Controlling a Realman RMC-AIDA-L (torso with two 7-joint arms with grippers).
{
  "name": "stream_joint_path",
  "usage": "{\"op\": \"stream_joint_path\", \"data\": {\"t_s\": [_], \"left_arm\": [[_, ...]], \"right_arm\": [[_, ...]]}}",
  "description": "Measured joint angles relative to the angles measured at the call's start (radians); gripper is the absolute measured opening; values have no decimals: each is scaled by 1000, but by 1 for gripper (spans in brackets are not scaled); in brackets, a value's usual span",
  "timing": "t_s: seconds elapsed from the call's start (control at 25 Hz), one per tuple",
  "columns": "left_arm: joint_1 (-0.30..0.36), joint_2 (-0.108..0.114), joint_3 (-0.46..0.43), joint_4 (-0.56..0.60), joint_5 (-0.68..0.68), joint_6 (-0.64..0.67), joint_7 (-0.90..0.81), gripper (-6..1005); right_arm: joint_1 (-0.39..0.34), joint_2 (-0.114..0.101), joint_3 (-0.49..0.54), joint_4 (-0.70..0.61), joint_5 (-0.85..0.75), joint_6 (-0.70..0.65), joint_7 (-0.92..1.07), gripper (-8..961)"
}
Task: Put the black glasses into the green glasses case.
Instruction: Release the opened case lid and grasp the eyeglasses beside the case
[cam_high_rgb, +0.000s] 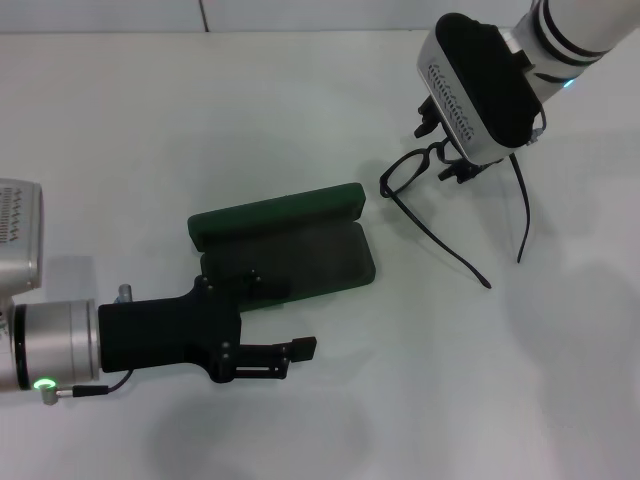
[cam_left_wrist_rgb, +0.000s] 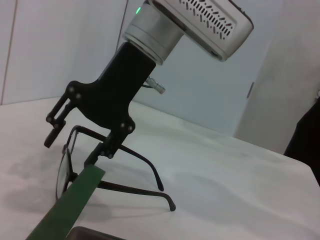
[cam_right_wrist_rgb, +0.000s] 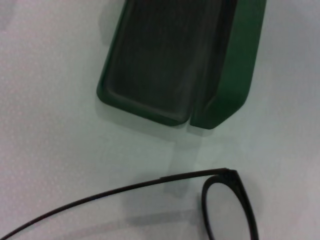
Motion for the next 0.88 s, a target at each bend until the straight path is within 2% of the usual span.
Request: {"op": "stream_joint_path", "data": {"t_s": [0.24, 0.44, 0.56, 0.76, 0.88], "left_arm": [[-6, 0, 0, 0, 0, 0, 1, 864], [-12, 0, 0, -4, 0, 0, 1, 864], [-15, 0, 0, -6, 0, 0, 1, 865], [-18, 0, 0, -6, 0, 0, 1, 865], [-20, 0, 0, -7, 0, 0, 1, 865]], "right_arm": [[-2, 0, -1, 1, 19, 0, -21, 657], [-1, 0, -1, 14, 19, 1, -22, 465], [5, 0, 0, 27, 18, 6, -23, 242], [6, 0, 0, 25, 18, 4, -22, 102], [8, -2, 2, 21, 17, -2, -15, 92]]}}
